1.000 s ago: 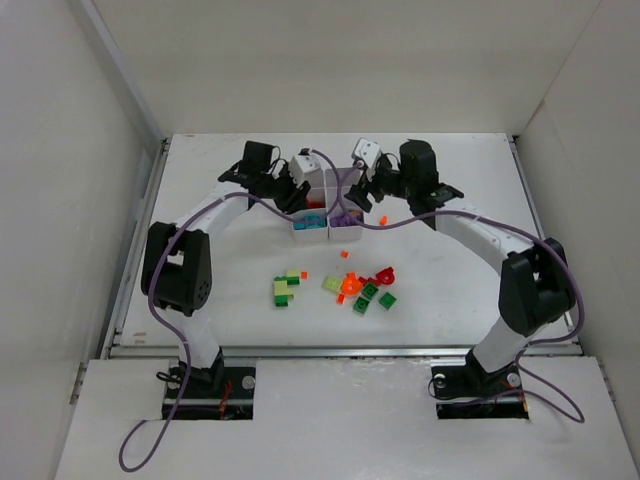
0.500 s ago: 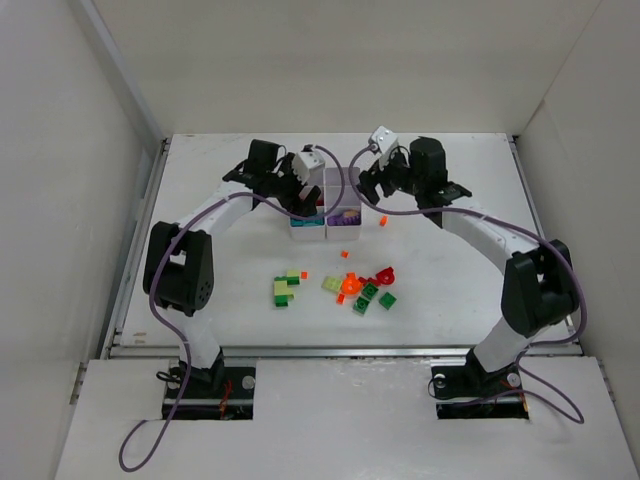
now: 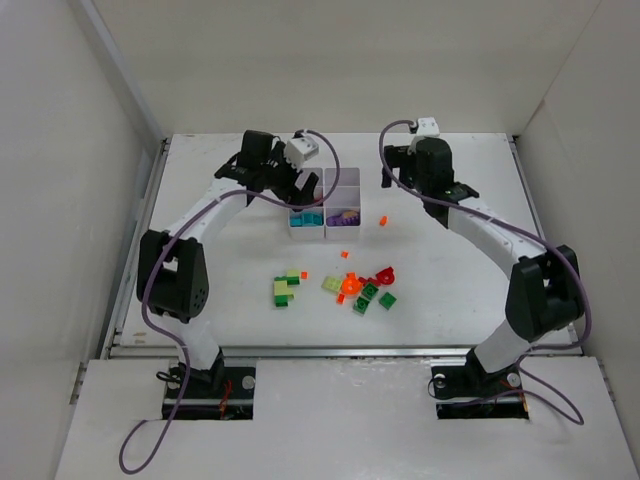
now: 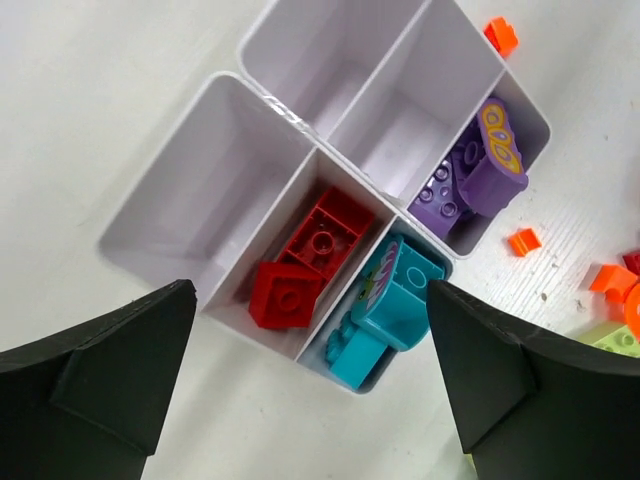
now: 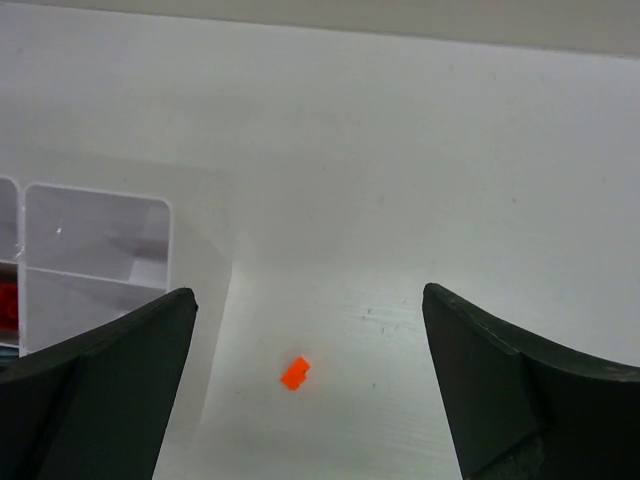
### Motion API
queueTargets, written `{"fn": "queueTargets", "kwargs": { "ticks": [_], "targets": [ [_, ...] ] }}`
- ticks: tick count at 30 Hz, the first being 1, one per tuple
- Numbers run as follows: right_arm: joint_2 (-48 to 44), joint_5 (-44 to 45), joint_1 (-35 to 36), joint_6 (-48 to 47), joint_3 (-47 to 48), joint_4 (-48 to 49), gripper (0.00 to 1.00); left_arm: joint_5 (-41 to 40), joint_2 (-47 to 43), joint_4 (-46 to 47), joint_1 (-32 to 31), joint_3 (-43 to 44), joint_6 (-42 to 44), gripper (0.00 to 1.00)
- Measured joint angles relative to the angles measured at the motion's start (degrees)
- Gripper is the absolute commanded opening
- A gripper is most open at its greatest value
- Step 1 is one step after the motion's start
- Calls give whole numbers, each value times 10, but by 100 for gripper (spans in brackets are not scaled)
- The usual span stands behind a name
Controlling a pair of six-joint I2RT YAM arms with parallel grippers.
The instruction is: Sort the legos into containers by color
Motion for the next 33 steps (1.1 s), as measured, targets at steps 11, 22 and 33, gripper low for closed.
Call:
{"fn": "queueTargets", "kwargs": {
  "ticks": [11,22,33],
  "targets": [
    [133,34,-1,152,42,-133,70,-330,-109,15,15,-58,-133,100],
    [200,26,-1,196,96,-190,62,-459,-204,51,38,-248,-201,100],
    [217,13,3,213,95,-208,54,-471,-222,80,38,-276,-212,100]
  ]
}}
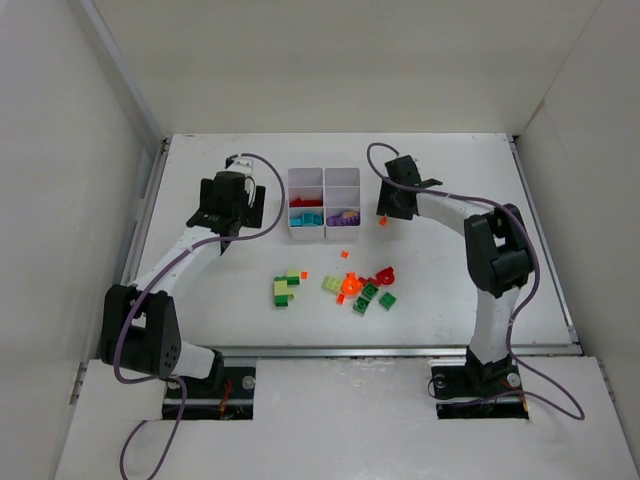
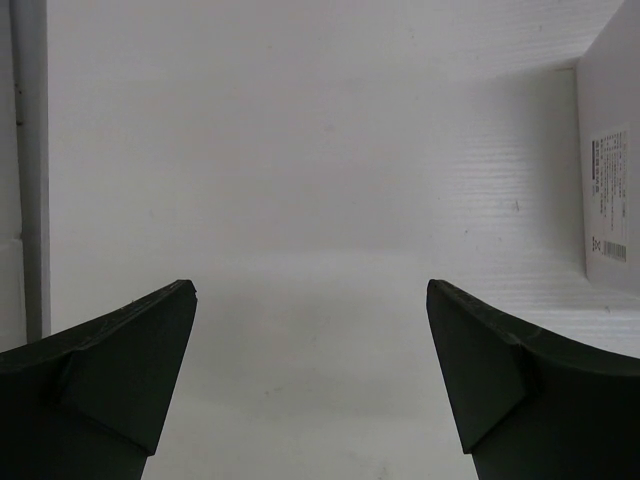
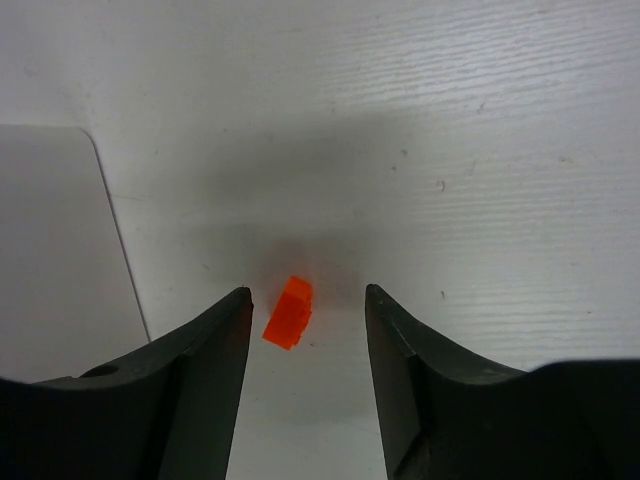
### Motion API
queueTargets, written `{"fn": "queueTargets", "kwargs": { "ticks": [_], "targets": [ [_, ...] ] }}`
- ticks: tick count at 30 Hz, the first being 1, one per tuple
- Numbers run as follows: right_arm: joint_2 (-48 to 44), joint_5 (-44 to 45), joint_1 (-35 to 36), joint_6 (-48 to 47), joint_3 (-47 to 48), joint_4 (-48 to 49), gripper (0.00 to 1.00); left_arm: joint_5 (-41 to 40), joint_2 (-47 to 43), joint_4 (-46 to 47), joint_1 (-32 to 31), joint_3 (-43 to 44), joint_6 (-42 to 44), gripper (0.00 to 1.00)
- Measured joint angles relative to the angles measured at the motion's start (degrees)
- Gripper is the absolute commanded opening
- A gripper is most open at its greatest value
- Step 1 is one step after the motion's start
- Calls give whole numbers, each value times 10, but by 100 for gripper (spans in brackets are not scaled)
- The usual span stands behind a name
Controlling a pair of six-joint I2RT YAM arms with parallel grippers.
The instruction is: Sort the legos into containers by color
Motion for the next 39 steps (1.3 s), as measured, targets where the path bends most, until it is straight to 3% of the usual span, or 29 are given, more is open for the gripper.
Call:
{"fn": "queueTargets", "kwargs": {
  "ticks": [6,9,10,12,19,28,32,36,37,39],
  "targets": [
    [19,-6,16,9,0,-6,52,-2,0,7,0,0,0,100],
    [20,-8,21,11,0,-6,34,-3,0,7,0,0,1,100],
    [20,-9,21,13,0,-7,17,-3,0,7,0,0,1,100],
    [20,-9,19,15,0,-6,0,-3,0,7,0,0,2,100],
    [10,-1,20,-8,-6,-2,0,-2,0,7,0,0,0,100],
    [-121,41,113,-180,-7,70,0,-2,0,11,0,-2,-5,100],
    [-106,12,155,-231,28,101,0,-2,0,12,0,-5,-5,100],
    [-70,-17,152,-246,43,101,0,-2,-1,13,0,-7,-5,100],
    [-60,-22,150,-248,45,101,2,-2,-1,14,0,-7,-5,100],
    [-44,-29,146,-251,47,99,17,-2,-1,15,0,-7,-5,100]
  ]
}}
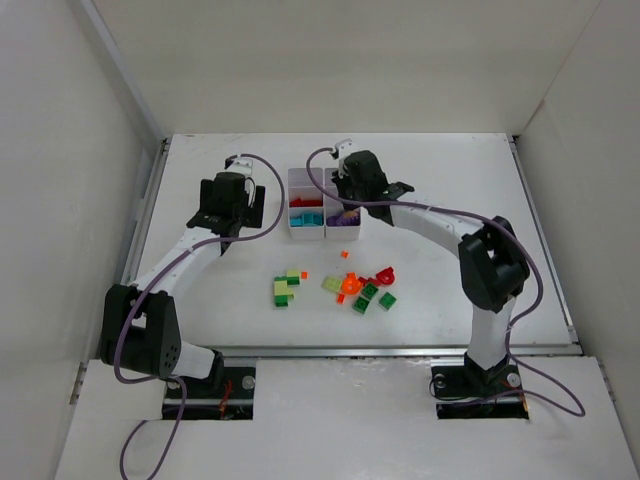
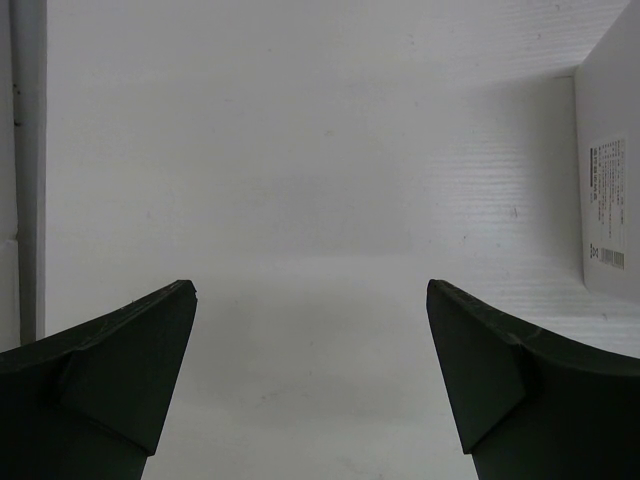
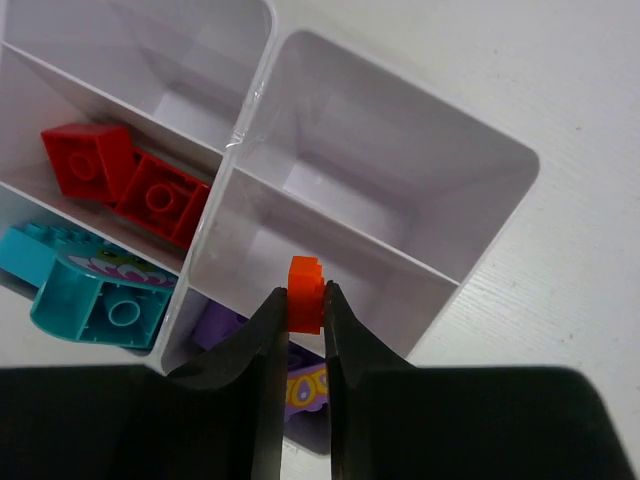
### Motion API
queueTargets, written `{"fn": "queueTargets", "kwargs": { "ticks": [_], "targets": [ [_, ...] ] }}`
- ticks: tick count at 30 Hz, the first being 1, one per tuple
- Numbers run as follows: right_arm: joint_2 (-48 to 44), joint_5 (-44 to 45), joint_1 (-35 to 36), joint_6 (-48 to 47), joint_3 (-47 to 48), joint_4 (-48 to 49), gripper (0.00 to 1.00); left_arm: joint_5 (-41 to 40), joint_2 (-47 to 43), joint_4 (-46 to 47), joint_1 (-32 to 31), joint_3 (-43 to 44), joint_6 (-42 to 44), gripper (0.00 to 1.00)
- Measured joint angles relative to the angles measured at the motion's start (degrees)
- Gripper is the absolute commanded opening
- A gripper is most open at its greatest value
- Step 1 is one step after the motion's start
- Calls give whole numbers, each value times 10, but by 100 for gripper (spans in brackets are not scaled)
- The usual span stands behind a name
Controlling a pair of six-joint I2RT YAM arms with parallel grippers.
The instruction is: Sort the legos into containers by color
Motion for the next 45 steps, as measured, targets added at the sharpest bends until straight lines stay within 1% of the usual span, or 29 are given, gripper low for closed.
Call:
{"fn": "queueTargets", "kwargs": {
  "ticks": [2,3,4,6,10,14,17,23,25,26,28,29,32,37,45],
  "targets": [
    [9,-4,-2,0,2,-2,32,0,0,1,0,0,0,100],
    [11,-6,-3,-1,3,-4,45,0,0,1,0,0,0,100],
    [11,-7,-3,-1,4,-5,51,0,0,1,0,0,0,100],
    [11,-11,-3,-5,9,-5,60,0,0,1,0,0,0,100],
    [11,-22,-3,-7,20,-4,67,1,0,1,0,0,0,100],
    [6,-42,-2,-10,22,-11,67,1,0,1,0,0,0,100],
    [-17,-54,2,-25,14,-21,67,1,0,1,0,0,0,100],
    [-130,-85,30,-60,-80,-41,60,5,-3,5,0,-3,0,100],
    [-146,-101,40,-67,-109,-45,57,8,-6,6,0,-7,0,100],
    [-148,-108,44,-71,-123,-47,57,10,-7,6,0,-9,0,100],
    [-136,-119,52,-80,-145,-55,53,11,-7,6,0,-12,0,100],
    [-126,-123,54,-84,-150,-61,53,12,-7,6,-1,-12,0,100],
    [-81,-131,54,-103,-151,-70,48,12,-11,9,-5,-18,0,100],
    [-27,-129,54,-133,-139,-85,47,14,-17,9,-12,-20,0,100],
    [-18,-124,54,-148,-130,-89,47,14,-28,9,-14,-20,0,100]
  ]
}}
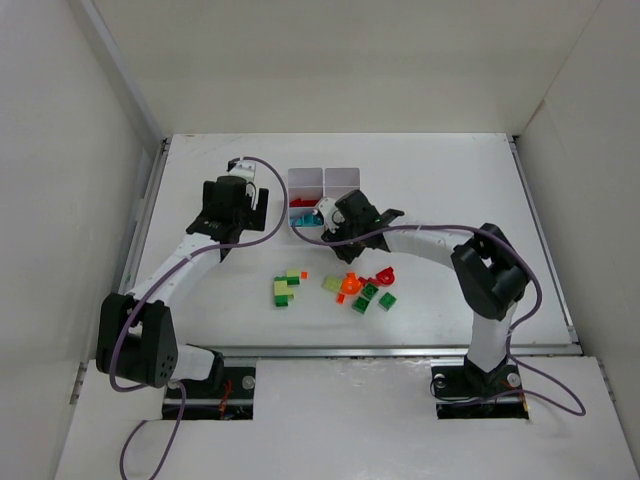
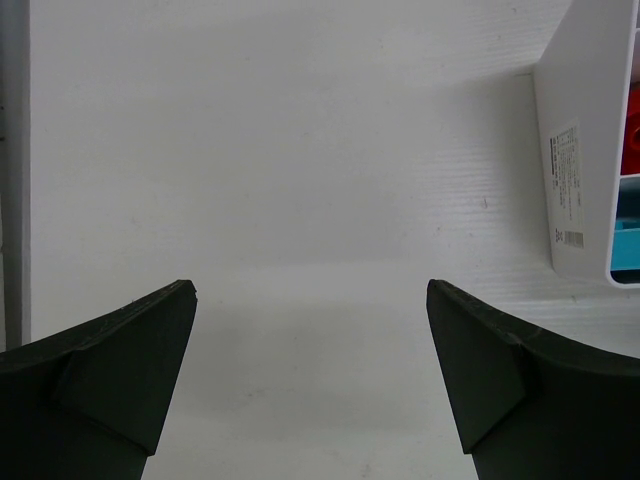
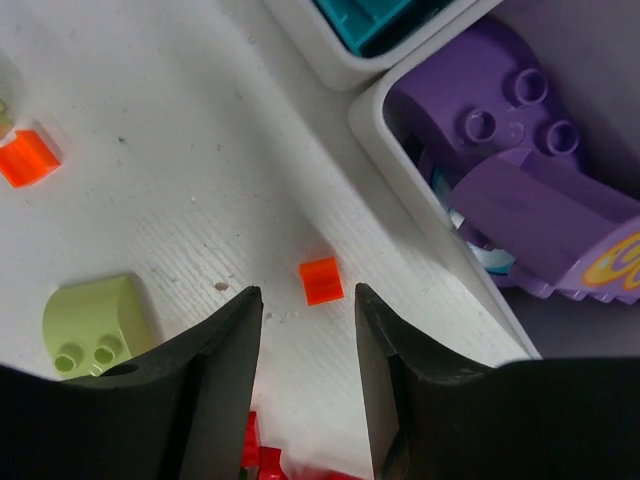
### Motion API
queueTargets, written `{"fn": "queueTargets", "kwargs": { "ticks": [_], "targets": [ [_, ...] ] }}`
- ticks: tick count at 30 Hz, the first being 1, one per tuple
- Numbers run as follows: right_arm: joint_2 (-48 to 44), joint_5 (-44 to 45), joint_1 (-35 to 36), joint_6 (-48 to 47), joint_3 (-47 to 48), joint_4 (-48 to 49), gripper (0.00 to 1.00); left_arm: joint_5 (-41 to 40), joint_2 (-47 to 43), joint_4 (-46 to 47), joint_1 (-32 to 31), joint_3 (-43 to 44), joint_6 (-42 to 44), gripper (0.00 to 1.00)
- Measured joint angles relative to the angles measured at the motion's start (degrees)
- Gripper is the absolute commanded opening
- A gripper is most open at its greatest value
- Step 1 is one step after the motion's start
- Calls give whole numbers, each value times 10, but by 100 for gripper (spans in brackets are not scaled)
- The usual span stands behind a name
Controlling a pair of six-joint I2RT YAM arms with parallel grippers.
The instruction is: Sort the legos into containers by color
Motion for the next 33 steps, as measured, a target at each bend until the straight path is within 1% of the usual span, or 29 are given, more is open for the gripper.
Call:
{"fn": "queueTargets", "kwargs": {
  "ticks": [3,5,8,12,16,17,19,20,24,28,30,33],
  "targets": [
    [10,3,0,-2,14,-4,47,0,0,0,0,0,0,100],
    [24,5,0,-3,28,-9,45,0,-1,0,0,0,0,100],
    [39,9,0,-3,34,-17,45,0,-1,0,0,0,0,100],
    [44,14,0,-3,34,-33,40,0,-1,0,0,0,0,100],
    [44,17,0,-1,34,-34,27,0,-1,0,0,0,0,100],
    [44,17,0,-1,34,-35,16,0,-1,0,0,0,0,100],
    [45,18,0,-1,35,-34,4,0,-1,0,0,0,0,100],
    [45,19,0,1,36,-35,0,0,-1,0,0,0,0,100],
    [44,10,0,-1,37,-35,0,0,-1,0,0,0,2,100],
    [36,-24,0,-13,39,-50,0,0,-1,0,0,0,3,100],
    [21,-43,0,-14,39,-52,0,0,-1,0,0,0,3,100],
    [-34,-55,-4,3,39,-38,0,0,-1,0,0,0,3,100]
  ]
}}
